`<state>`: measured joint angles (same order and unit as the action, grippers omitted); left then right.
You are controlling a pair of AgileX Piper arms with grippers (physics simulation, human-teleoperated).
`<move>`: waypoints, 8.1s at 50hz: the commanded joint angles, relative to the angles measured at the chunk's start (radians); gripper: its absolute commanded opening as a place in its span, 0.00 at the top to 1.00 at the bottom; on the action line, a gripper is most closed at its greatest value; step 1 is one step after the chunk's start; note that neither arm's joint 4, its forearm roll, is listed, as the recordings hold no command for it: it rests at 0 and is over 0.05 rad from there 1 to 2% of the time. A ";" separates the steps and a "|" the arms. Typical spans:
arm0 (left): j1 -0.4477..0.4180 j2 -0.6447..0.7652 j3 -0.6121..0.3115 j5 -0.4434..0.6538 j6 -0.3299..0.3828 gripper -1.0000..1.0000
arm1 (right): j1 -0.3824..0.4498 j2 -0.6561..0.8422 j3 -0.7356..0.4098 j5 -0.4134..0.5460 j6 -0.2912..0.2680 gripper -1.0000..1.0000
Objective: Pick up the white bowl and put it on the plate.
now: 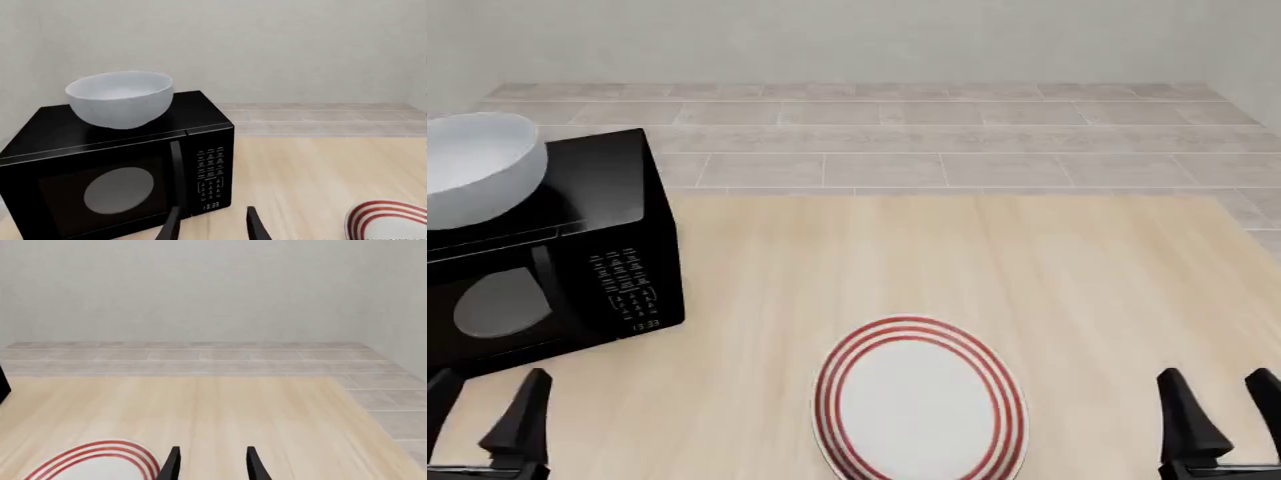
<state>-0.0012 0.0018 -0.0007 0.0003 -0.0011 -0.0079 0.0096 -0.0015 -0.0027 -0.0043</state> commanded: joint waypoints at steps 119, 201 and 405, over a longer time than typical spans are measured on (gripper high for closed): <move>0.116 0.710 -0.764 0.214 0.727 0.00 | 0.007 0.000 -0.001 -0.004 0.004 0.00; 0.204 0.964 -0.915 0.337 0.899 0.00 | 0.007 0.000 -0.001 -0.004 0.004 0.00; -0.186 0.814 -1.003 0.613 0.793 1.00 | 0.007 0.000 -0.001 -0.004 0.004 0.00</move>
<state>-0.0891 0.8585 -0.9792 0.5629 0.8133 0.0017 0.0102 -0.0023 -0.0080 0.0010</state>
